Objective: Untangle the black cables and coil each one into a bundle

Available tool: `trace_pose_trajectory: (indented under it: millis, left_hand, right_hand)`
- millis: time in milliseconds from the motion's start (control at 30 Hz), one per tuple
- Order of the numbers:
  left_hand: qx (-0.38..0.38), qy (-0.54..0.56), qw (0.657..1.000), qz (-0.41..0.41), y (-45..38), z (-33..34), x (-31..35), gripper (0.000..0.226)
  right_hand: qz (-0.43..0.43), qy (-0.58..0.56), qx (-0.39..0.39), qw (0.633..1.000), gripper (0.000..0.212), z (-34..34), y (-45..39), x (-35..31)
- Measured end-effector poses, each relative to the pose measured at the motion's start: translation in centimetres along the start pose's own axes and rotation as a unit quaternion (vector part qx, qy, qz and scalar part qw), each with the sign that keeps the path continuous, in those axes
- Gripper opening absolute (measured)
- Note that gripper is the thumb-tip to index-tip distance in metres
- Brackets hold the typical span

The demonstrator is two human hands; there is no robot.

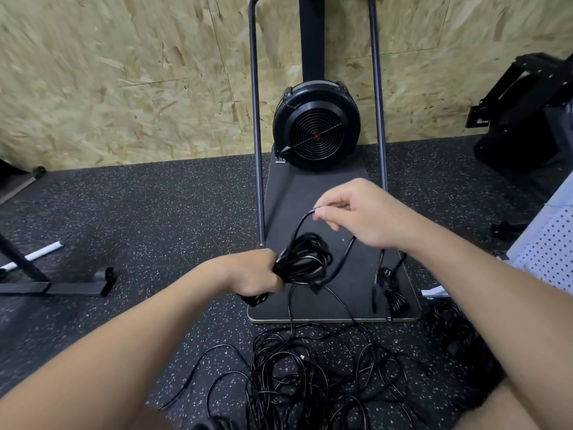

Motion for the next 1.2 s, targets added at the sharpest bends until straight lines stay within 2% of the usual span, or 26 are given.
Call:
trace_pose_trajectory:
  millis: [133,200,300,400,467,500,567,667,733,800,867,967,1000,1067,1133,1200]
  left_hand:
    - [0.006,-0.142,0.987,0.076,2.4,1.0,3.7,0.026]
    - [0.005,-0.180,0.977,0.115,3.7,0.9,5.4,0.023]
    - [0.016,-0.151,0.972,0.177,5.1,-0.5,6.7,0.015]
    - [0.034,-0.067,0.979,0.191,5.1,-2.5,6.3,0.021]
    - [0.045,-0.004,0.982,0.182,4.9,-3.3,5.6,0.024]
    - [0.042,0.038,0.984,0.171,4.7,-3.4,5.1,0.025]
    - [0.035,0.109,0.981,0.156,4.2,-3.4,4.4,0.022]
    - [0.060,0.153,0.973,0.159,3.4,-3.7,3.4,0.013]
    - [0.084,0.165,0.970,0.160,2.6,-4.1,2.5,0.009]
    - [0.111,0.196,0.964,0.141,1.9,-4.2,1.7,0.013]
    - [0.152,0.260,0.948,0.104,1.1,-4.5,1.0,0.024]
    - [0.245,0.384,0.890,0.006,-0.2,-6.3,-0.7,0.040]
    - [0.275,0.393,0.877,-0.023,-0.6,-7.0,-1.7,0.038]
    - [0.309,0.313,0.897,-0.039,-1.1,-7.8,-3.6,0.029]
    - [0.300,0.244,0.921,-0.037,-1.2,-7.4,-4.5,0.023]
    - [0.290,0.220,0.931,-0.036,-1.4,-6.6,-4.6,0.016]
  right_hand:
    - [-0.003,0.104,0.020,0.994,0.028,-0.3,-0.1,2.0]
    - [-0.001,0.183,0.037,0.982,0.045,-0.7,-0.1,3.0]
    - [-0.017,0.247,0.032,0.968,0.064,-0.1,-0.1,4.0]
    - [-0.006,0.189,-0.030,0.981,0.054,1.1,0.0,5.4]
    - [-0.005,0.194,-0.088,0.977,0.030,2.7,0.1,6.6]
    - [-0.003,0.216,-0.113,0.970,0.026,3.5,0.3,7.0]
    - [-0.005,0.228,-0.114,0.967,0.034,4.6,0.5,7.3]
    - [0.033,0.159,-0.120,0.979,0.018,5.3,1.3,7.5]
    - [0.054,0.133,-0.139,0.980,0.022,5.8,1.6,7.4]
    - [0.036,0.151,-0.165,0.974,0.028,6.4,1.8,7.2]
    - [0.018,0.180,-0.176,0.968,0.032,6.9,2.2,6.6]
    - [0.042,0.214,-0.211,0.953,0.040,7.8,3.9,6.0]
    - [0.044,0.209,-0.209,0.954,0.041,8.0,4.3,5.6]
    - [0.016,0.216,-0.172,0.961,0.041,7.5,4.3,4.1]
    - [-0.030,0.213,-0.128,0.968,0.039,6.2,4.2,2.0]
    - [-0.069,0.201,-0.109,0.971,0.036,5.1,4.2,0.4]
Point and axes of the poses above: each hand's wrist, its own y-axis away from the middle knuckle, its own z-axis out of the palm, x = y × z, the point moved 5 cm from there along -y, towards the middle knuckle, and after that the axes turned 14 degrees about x, right-handed, at the moved point
